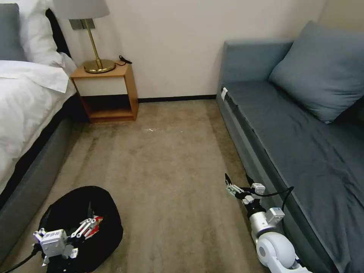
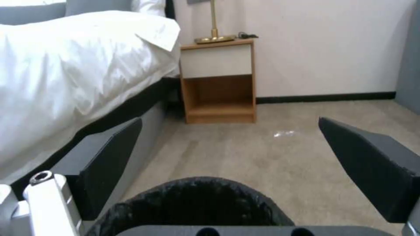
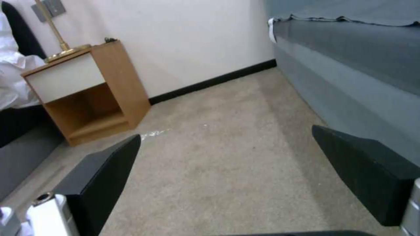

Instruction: Pick up the trash bin, then pick up the garbage on the floor and place it into the trash bin.

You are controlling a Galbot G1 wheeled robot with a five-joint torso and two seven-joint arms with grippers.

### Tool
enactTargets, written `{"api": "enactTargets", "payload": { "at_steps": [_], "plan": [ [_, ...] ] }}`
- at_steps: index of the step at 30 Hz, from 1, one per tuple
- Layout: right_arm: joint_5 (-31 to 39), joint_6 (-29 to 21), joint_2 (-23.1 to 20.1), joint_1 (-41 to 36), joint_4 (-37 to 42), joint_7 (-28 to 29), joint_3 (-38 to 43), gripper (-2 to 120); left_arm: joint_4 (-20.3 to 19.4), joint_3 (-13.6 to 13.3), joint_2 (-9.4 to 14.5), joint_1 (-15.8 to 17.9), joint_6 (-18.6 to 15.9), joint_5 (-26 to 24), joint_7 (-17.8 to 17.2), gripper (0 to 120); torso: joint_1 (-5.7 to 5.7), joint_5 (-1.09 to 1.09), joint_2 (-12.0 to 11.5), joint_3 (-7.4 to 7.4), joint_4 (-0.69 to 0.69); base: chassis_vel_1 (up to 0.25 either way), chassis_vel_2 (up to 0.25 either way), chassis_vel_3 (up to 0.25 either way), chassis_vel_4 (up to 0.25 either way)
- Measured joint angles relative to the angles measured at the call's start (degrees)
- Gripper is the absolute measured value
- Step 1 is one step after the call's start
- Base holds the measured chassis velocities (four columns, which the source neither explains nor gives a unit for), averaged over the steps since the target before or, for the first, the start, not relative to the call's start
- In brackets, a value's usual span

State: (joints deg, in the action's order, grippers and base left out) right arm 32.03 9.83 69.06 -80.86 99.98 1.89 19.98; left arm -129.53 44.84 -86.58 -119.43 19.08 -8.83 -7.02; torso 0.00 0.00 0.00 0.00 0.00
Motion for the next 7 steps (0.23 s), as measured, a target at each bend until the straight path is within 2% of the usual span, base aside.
{"api": "enactTargets", "payload": {
  "at_steps": [7],
  "plan": [
    [0.00,0.00,-0.01,0.03,0.00,0.00,-0.03,100,-0.02,0.01,0.00,0.00,-0.04,-0.02,-0.05,100,0.00,0.00,0.00,0.00,0.00,0.000,0.000,0.000,0.000]
  ]
}}
